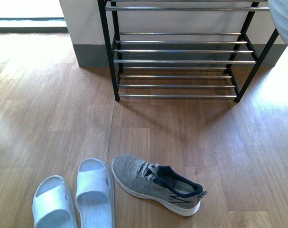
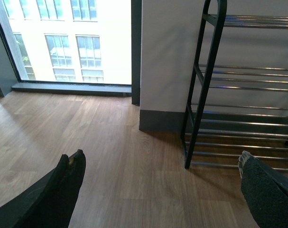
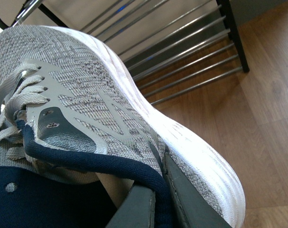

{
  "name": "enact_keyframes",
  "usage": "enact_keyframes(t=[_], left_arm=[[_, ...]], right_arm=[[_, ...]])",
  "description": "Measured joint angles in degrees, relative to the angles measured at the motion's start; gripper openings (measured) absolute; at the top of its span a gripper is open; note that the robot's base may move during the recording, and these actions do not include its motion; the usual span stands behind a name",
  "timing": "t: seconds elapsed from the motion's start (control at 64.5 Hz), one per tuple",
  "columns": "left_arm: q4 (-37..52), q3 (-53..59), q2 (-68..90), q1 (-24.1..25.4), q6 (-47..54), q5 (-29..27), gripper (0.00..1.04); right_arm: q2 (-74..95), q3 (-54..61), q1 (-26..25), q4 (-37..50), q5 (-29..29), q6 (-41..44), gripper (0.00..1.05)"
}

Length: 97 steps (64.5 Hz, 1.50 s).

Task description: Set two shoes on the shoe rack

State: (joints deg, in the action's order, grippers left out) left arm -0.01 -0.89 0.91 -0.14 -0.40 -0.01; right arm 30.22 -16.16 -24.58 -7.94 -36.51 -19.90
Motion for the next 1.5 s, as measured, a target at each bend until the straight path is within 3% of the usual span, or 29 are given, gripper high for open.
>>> enact_keyframes(t=[1.024, 1.055, 1.117, 1.194, 1.303, 1.396, 1.505], left_arm=[[-0.02, -0.02, 0.00, 0.00, 0.00, 0.02, 0.95], [-2.01, -0.66, 1.49, -1.46, -1.33, -6.29, 0.95], [-8.48, -5.01, 11.78, -9.81, -7.89, -27.93, 0.95], [-5.90, -8.98, 27.39, -15.58, -16.50, -41.75, 0.95], [3.10, -14.47, 52.00, -19.78, -30.23, -38.75, 0.95], [10.64, -19.91, 72.98, -24.83, -39.30, -32.46, 0.95], [16.33, -25.79, 94.95, -27.19, -48.57, -25.38, 0.95]], right_arm=[[-0.70, 0.09, -0.61, 0.00, -0.17, 0.66, 0.02], [-0.70, 0.09, -0.61, 0.00, -0.17, 0.66, 0.02], [-0.70, 0.09, -0.61, 0.00, -0.04, 0.66, 0.02], [-0.70, 0.09, -0.61, 0.00, 0.02, 0.66, 0.02], [-0.72, 0.09, -0.59, 0.00, -0.17, 0.66, 0.02], [-0.70, 0.09, -0.59, 0.00, -0.13, 0.66, 0.02], [-0.70, 0.09, -0.59, 0.00, -0.15, 0.66, 0.02]])
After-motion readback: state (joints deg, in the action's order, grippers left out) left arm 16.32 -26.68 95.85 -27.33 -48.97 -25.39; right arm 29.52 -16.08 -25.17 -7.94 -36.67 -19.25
